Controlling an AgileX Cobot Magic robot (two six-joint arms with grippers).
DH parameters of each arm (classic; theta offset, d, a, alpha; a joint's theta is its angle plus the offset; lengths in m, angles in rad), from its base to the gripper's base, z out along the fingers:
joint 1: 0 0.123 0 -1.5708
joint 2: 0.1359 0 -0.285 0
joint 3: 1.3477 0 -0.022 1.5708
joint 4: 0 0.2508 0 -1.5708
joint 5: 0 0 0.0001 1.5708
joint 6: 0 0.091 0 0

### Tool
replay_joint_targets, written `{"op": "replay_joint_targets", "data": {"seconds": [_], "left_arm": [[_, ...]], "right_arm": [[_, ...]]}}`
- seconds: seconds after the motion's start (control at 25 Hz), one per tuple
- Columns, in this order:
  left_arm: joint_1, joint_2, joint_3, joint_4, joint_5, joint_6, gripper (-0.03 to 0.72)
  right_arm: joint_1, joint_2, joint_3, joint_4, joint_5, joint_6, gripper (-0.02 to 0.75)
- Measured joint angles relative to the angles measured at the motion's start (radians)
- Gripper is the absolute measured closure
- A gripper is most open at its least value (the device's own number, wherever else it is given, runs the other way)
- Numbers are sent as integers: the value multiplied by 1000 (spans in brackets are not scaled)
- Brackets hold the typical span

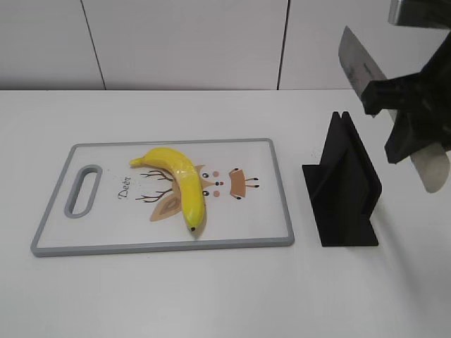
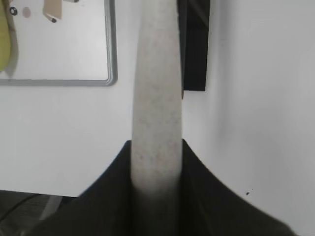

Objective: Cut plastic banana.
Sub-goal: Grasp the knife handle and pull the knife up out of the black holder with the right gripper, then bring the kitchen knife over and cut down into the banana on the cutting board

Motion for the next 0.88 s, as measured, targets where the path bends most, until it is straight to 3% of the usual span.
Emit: {"op": "replay_joint_targets", "data": {"seconds": [0.24,0.56,0.88], "left_arm": [[0,40,-23,0,-10,12,184],[0,381,-127,-32,-138,153,170],[0,752,-317,-172,-205,443,67]], "right_arm": [[0,1,-108,-7,31,-236,570],[0,109,-235,-7,44,-547,570],[0,238,-355,-13,41,-935,570]]}}
